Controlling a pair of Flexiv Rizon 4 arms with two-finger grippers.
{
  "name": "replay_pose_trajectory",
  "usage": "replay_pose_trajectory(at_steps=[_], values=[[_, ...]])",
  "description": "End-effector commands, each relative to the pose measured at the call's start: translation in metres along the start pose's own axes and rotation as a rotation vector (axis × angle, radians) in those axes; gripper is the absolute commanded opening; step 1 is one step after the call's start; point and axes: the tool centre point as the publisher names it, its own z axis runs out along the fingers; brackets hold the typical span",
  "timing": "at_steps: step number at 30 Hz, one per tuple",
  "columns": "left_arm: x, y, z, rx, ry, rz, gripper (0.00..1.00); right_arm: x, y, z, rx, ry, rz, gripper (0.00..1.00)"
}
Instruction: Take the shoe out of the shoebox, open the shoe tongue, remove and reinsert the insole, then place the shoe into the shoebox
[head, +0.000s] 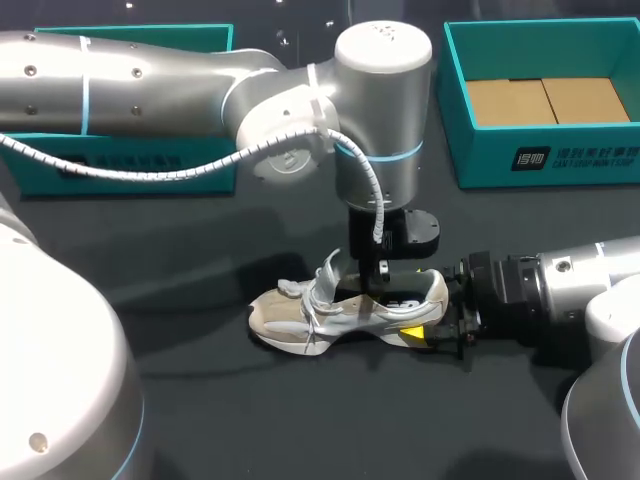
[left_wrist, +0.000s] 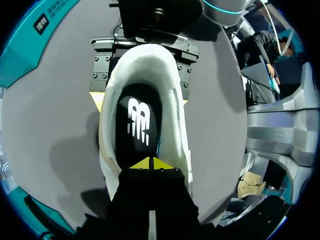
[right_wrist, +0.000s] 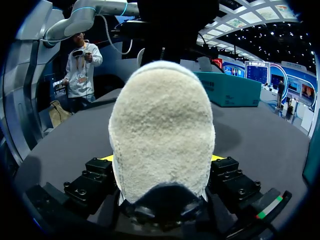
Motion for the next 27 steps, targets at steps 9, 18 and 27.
replay_pose_trajectory(at_steps=[9, 18, 27], values=[[0.002, 0.001, 0.016, -0.02, 0.02, 0.025, 0.0, 0.001, 0.001, 0.001, 0.004, -0.001, 0.0, 0.0], [0.0, -0.007, 0.026, -0.035, 0.005, 0.031, 0.06, 0.001, 0.001, 0.001, 0.004, -0.001, 0.0, 0.0], [-0.002, -0.011, 0.034, -0.038, -0.007, 0.044, 0.35, 0.001, 0.001, 0.001, 0.004, -0.001, 0.0, 0.0]])
